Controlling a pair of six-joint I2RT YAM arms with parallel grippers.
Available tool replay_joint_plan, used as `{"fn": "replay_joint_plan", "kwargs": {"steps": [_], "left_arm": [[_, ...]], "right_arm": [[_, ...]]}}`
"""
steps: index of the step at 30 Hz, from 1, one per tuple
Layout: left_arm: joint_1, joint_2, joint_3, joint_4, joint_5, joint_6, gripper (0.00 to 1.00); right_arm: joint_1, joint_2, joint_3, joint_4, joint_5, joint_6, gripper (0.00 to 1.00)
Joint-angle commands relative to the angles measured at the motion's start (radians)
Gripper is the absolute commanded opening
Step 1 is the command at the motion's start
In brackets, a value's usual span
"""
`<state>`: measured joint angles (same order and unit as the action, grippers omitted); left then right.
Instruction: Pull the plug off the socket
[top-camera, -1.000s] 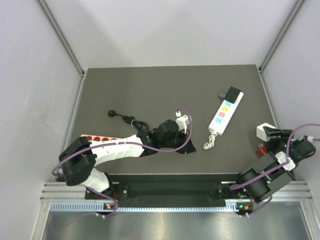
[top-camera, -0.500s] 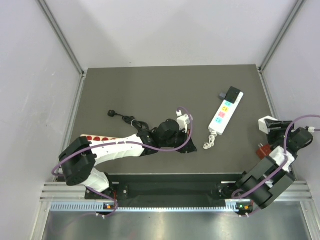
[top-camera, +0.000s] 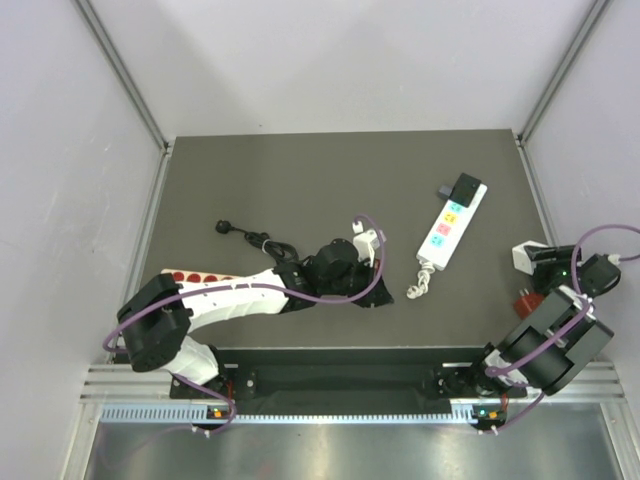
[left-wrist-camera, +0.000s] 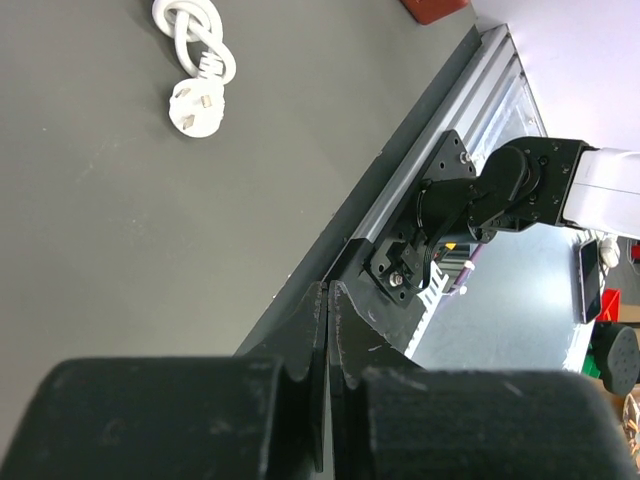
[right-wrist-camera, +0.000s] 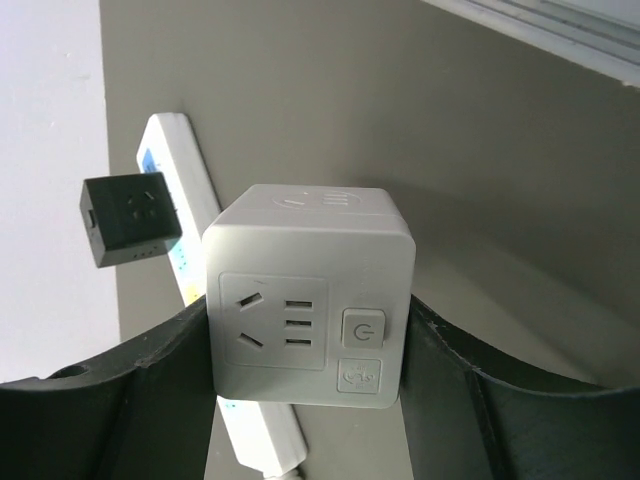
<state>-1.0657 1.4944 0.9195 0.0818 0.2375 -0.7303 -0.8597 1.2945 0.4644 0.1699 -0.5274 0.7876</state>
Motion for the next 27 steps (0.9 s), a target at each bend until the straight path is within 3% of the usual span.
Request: {"fn": "replay_joint_plan", "kwargs": {"steps": [1,6,13,19,27], "left_arm": [[-0.005,-0.049,-0.019,0.026,0.000,0.005,0.00],[-0.005,-0.062,-0.033,0.042,0.002,-0.003,0.00],[-0.005,-0.080,-0.050,0.044,0.005,-0.006,0.00],[-0.005,-0.083,-0.060,0.053,0.008,-0.012,0.00],[-0.010,-0.068,-0.064,0.085,0.023,-0.020,0.00]], "right_arm": [[0.004,-0.043,0.033,0.002,0.044,-0.057,0.40],[0.005,-0.055,0.039,-0.043,0.061,-0.083,0.50],[0.008,-0.113,0.068,-0.150,0.109,-0.129,0.74],[0.016,-0.182,0.086,-0.234,0.170,-0.166,0.83],[0.037,-0.308,0.102,-0.342,0.207,-0.228,0.83]]}}
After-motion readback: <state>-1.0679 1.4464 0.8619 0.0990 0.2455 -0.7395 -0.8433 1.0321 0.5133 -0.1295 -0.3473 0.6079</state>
